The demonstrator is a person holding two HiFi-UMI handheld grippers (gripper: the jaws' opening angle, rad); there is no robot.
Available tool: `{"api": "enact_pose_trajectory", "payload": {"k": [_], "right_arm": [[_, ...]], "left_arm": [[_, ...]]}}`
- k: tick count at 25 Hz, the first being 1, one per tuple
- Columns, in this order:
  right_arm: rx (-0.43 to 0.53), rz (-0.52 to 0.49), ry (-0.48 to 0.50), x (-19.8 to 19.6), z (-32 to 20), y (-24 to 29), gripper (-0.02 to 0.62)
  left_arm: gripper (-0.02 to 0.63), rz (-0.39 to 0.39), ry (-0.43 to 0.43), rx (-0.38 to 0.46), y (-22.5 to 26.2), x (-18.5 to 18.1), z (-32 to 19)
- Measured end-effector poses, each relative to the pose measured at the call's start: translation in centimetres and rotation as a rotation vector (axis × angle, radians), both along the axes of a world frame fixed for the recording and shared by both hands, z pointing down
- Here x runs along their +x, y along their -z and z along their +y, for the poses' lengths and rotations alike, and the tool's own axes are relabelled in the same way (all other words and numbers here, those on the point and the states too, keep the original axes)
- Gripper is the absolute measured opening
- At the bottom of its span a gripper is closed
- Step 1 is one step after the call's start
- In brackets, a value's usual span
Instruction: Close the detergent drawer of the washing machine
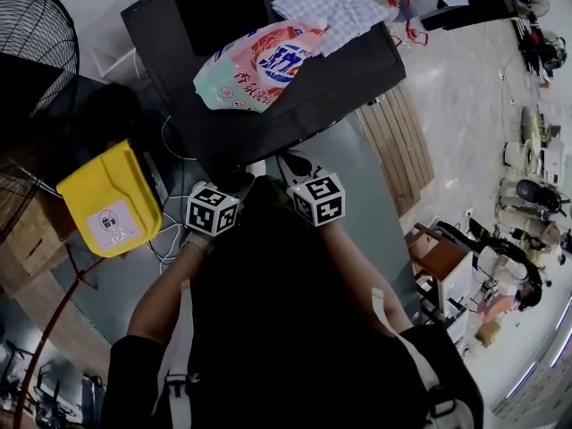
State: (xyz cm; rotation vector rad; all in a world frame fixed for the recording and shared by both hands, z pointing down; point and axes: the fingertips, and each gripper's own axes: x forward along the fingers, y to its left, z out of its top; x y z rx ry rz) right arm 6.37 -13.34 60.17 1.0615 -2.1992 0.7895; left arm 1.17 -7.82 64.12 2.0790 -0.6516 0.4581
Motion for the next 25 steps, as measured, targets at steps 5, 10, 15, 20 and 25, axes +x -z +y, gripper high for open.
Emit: {"api": "enact_pose_trajectory", "payload": {"k": [5,10,15,20,25], "right_arm": [[0.003,-0.028,-0.074,0.7,0.5,0.8,0.017],[0.028,-0.057,-0.155,1.4,1.0,2.9,0.017],[0.061,-0.081,-0.214,1.9,2.2,5.1,0.017],[0.106,-0.111,-0.277,3.1,2.8,7.9,0.017],[0.183,-0.122,-0.337,4.8,3.1,12.2,0.017]], "left_arm": [[0.009,-0.006,-0.096,0.054,1.4,1.0,0.4],[0.011,0.000,-0.196,0.104,3.4,1.9,0.8],[0.010,0.042,-0.236,0.147,6.4,2.3,0.4],[0.011,0.069,-0.269,0.215,9.5,2.9,-0.4],[0.011,0.090,-0.304,0.294,13.2,3.6,-1.1]]}}
